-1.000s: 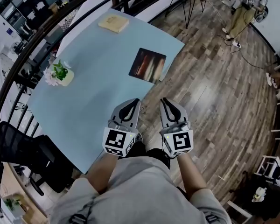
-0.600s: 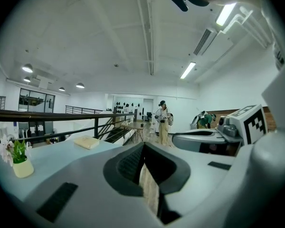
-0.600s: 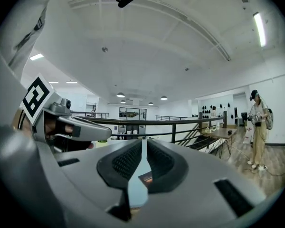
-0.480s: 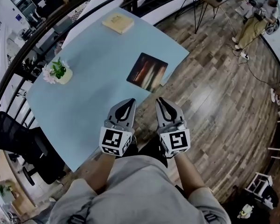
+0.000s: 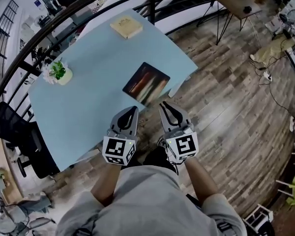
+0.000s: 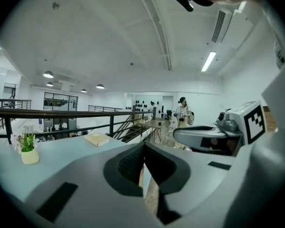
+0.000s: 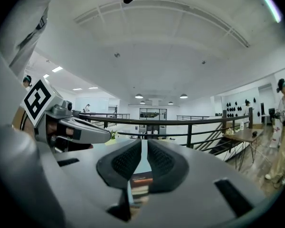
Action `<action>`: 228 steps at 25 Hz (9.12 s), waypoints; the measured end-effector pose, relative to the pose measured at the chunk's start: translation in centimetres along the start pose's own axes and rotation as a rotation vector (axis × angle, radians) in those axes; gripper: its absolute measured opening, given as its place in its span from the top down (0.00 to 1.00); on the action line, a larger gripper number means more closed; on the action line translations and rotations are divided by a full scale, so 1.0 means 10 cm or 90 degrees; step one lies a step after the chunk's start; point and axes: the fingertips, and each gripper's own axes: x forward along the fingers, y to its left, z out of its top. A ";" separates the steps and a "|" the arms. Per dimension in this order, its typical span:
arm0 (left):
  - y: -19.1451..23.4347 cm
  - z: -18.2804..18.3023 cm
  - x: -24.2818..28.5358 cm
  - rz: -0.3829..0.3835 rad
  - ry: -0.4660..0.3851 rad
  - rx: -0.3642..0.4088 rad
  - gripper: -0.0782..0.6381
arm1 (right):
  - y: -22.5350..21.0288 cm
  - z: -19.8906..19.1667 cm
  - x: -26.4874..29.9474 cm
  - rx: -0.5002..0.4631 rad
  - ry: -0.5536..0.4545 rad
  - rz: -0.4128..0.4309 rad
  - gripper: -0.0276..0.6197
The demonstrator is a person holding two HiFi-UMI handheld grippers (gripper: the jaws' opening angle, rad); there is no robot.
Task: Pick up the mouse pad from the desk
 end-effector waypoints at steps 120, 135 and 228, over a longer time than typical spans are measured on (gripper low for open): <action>0.95 -2.37 0.82 0.105 0.303 -0.154 0.87 | 0.44 -2.88 1.12 -0.211 0.365 0.340 0.93; 1.20 -2.05 1.24 0.031 0.288 -0.151 0.87 | 0.12 -2.56 1.49 -0.182 0.420 0.297 0.93; 2.97 -0.05 0.88 0.343 0.004 -0.191 0.87 | 0.08 -0.51 3.49 -0.170 0.208 0.394 0.93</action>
